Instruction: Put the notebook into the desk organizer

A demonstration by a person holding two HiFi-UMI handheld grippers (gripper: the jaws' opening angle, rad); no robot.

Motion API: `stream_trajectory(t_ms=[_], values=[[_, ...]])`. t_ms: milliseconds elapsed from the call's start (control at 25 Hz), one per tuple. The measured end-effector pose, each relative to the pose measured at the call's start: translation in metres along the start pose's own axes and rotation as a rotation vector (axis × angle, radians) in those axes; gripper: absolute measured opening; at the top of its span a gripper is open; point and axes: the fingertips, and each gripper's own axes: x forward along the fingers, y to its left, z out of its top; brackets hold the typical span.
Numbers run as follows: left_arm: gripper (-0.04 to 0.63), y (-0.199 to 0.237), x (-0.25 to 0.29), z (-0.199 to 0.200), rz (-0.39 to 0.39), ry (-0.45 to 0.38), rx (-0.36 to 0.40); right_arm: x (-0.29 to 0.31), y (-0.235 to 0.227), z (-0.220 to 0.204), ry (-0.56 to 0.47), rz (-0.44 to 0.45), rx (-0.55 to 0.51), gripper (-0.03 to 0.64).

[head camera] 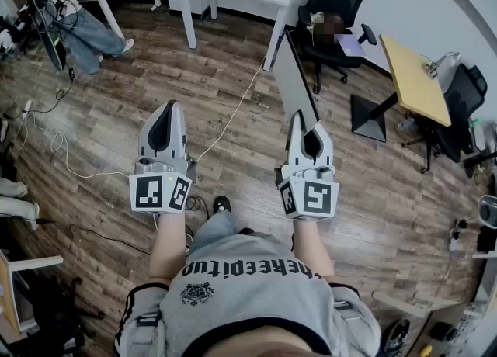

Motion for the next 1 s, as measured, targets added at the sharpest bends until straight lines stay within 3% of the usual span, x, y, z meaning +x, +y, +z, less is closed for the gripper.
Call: stream_trajectory(t_ms=[600,1000], values=[[0.003,0.026,0.032,-0.003,-0.016,-0.021,0.0,0.039,0.006,-0.006,-0.007,-0.002,-0.016,0.008],[0.003,0.073,0.078,-0.008,-0.011,-0.055,0.009,0.098,0.014,-0.022,-0.002,-0.036,-0.009,0.009]])
